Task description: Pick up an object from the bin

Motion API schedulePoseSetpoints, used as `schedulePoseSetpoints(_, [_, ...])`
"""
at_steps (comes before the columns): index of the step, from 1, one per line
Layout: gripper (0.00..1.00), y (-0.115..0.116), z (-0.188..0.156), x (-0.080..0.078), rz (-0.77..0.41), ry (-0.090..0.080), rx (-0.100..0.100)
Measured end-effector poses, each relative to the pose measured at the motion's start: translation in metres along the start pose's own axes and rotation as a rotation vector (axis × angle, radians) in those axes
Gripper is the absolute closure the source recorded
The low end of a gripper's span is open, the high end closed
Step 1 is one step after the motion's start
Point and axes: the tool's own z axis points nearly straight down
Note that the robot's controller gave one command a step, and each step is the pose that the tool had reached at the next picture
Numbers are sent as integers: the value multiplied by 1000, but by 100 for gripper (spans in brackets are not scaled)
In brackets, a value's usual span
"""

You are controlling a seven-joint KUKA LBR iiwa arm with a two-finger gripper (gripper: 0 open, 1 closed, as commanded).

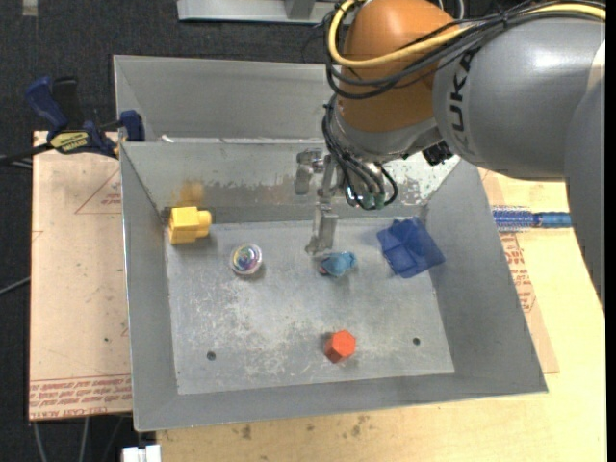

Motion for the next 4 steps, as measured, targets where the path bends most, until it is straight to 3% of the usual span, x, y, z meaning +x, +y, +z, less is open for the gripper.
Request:
schedulePoseSetpoints(1, [0, 40, 156, -7, -325, -3, 0])
schedulePoseSetpoints(2, [0, 59, 120, -2, -313, -12, -1])
schedulePoseSetpoints(3, [0, 51, 113, 2, -403, -9, 1])
schedulePoseSetpoints(4, [0, 59, 154, -2, -310, -5, -1])
